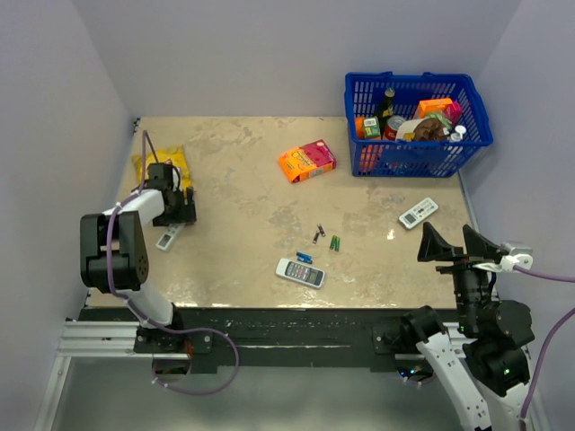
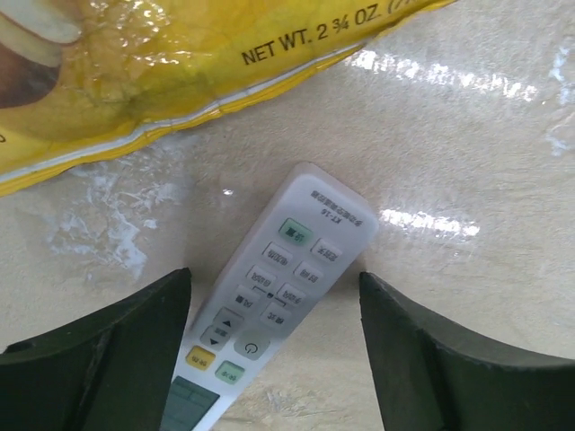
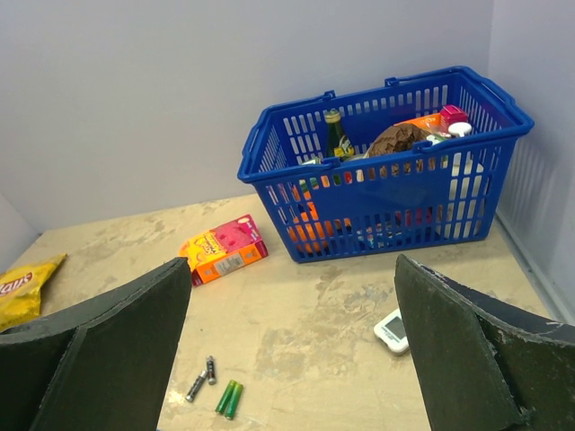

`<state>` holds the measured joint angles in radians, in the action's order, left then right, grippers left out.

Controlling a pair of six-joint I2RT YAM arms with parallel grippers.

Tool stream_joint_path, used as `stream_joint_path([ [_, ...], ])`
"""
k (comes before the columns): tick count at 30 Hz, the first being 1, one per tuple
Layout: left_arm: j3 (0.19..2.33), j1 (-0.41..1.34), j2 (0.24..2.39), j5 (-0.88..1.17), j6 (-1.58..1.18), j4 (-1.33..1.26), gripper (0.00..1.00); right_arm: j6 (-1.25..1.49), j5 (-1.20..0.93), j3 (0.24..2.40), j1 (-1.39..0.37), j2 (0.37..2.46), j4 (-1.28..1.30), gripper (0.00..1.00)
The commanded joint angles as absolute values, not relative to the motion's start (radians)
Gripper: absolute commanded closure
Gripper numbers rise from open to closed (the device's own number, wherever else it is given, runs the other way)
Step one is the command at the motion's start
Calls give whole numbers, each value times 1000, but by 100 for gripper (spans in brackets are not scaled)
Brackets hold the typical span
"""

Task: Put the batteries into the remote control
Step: Pick up the remote control from the center of the board.

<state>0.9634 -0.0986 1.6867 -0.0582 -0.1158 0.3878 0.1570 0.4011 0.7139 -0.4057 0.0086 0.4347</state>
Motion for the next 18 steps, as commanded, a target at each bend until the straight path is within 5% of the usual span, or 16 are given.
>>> stream_joint_path([
  [1,977,-74,1717,-25,-103,434,22,164,407,738,-413,-21,425,2],
  [18,916,103,1684,210,-149,429,53,156,411,732,-413,-20,420,2],
])
